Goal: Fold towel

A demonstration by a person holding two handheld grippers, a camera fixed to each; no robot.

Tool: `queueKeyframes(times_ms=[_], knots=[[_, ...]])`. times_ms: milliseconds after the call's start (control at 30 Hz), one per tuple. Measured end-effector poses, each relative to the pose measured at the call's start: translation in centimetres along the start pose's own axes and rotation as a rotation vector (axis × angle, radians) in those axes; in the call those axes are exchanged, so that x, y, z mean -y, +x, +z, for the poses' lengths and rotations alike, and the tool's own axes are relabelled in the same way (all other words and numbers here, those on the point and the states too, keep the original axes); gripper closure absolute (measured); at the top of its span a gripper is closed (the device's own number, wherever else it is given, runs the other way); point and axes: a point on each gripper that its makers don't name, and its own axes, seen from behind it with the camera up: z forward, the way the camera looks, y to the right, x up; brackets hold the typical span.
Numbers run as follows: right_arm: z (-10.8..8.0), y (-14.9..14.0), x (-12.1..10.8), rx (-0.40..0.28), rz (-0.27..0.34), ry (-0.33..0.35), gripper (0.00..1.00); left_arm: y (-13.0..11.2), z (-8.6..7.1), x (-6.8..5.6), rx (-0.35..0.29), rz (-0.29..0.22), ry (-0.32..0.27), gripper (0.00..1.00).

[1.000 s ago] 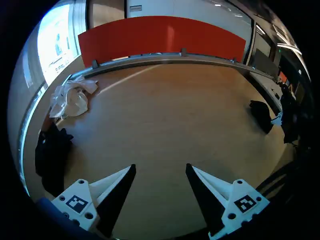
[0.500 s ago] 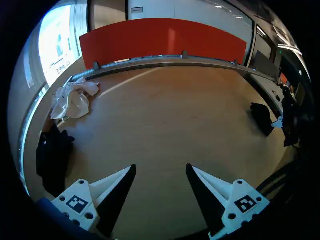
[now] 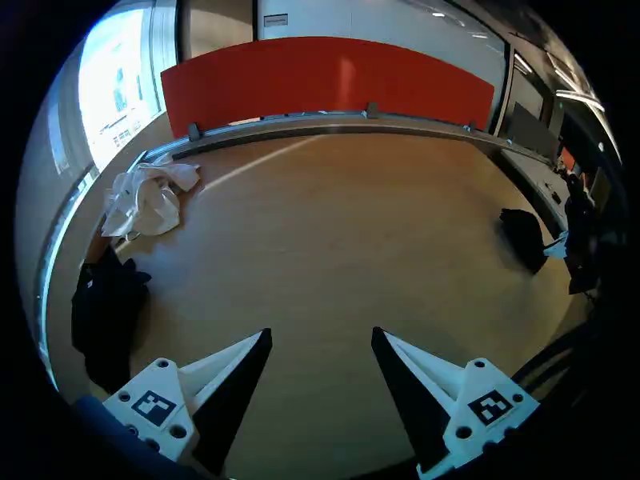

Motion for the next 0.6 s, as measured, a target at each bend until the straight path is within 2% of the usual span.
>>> queueKeyframes(times_ms=[200,267,400,467,600], knots=[[-0.9,-0.1,-0.5,-0.02,0.001,-0.028,0.31,0.3,0.1,0.5,-0.007,-0.005,0.002,0.08],[-1.2,-0.1,-0.5,-0.029,0.001,-0.033,0.25,0.4,0.1,0.6,-0.009,-0.006,0.002,0.08],[-1.9,-0.1,-0.7,-0.046,0.003,-0.051,0.06,0.5,0.3,0.8,-0.012,-0.008,0.001,0.08],[-2.3,-0.1,-0.8,-0.054,0.004,-0.061,0.0,0.6,0.4,0.9,-0.015,-0.009,-0.001,0.08],[-3.1,0.2,-0.7,-0.075,0.008,-0.071,0.0,0.8,0.6,1.1,-0.019,-0.011,-0.003,0.08]])
